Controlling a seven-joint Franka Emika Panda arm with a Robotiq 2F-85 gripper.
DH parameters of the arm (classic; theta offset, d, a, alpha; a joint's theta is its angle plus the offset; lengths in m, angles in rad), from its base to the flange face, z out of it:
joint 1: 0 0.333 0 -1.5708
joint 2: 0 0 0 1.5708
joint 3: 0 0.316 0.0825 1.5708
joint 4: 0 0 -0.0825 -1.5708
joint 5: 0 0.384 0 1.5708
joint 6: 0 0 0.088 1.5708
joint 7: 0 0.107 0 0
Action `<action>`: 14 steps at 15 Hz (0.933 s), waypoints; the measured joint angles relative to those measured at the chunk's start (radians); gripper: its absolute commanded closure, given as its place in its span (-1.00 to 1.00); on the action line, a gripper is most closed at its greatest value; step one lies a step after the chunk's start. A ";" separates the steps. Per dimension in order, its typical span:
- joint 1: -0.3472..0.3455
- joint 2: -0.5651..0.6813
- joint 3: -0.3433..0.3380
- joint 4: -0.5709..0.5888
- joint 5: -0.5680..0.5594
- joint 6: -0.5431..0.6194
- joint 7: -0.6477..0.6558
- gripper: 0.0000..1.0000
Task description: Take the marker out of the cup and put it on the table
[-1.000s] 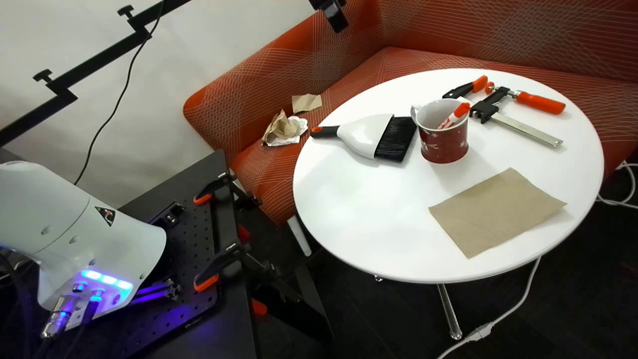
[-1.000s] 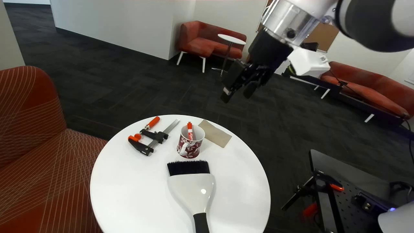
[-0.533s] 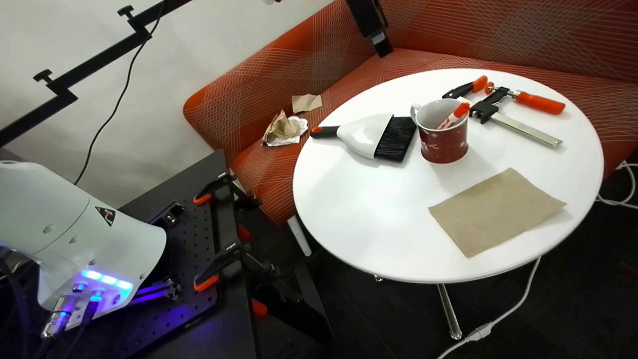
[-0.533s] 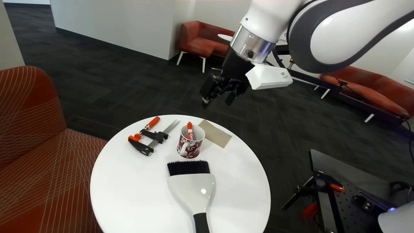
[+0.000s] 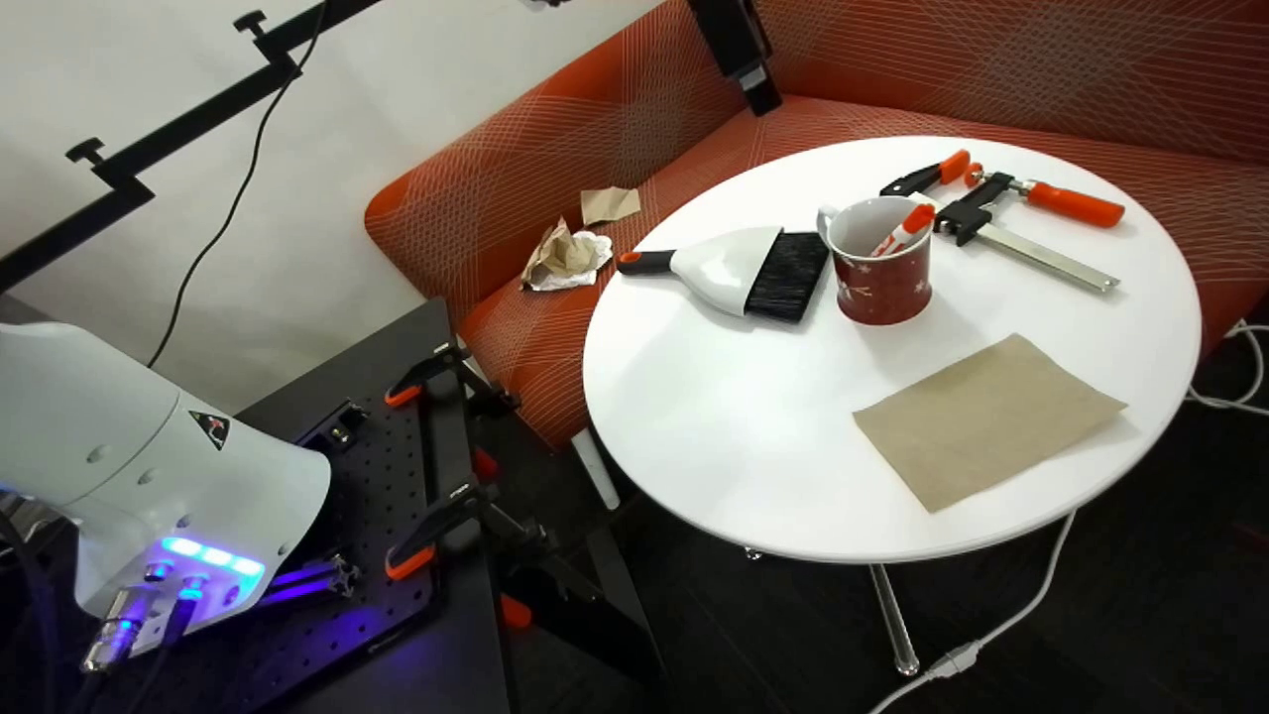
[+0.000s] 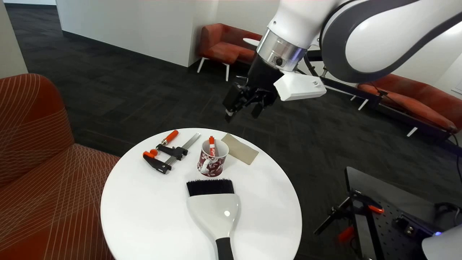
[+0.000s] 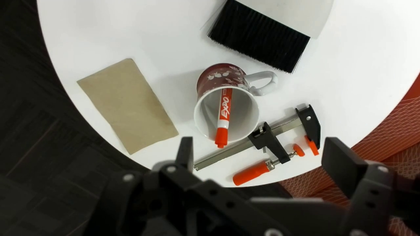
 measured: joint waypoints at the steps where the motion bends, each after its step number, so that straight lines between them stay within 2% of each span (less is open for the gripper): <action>1: 0.003 0.001 -0.003 0.000 0.004 0.000 -0.001 -1.00; 8: 0.016 0.107 -0.034 0.051 0.060 0.004 -0.017 -1.00; 14: 0.031 0.231 -0.067 0.118 0.112 0.080 -0.038 -1.00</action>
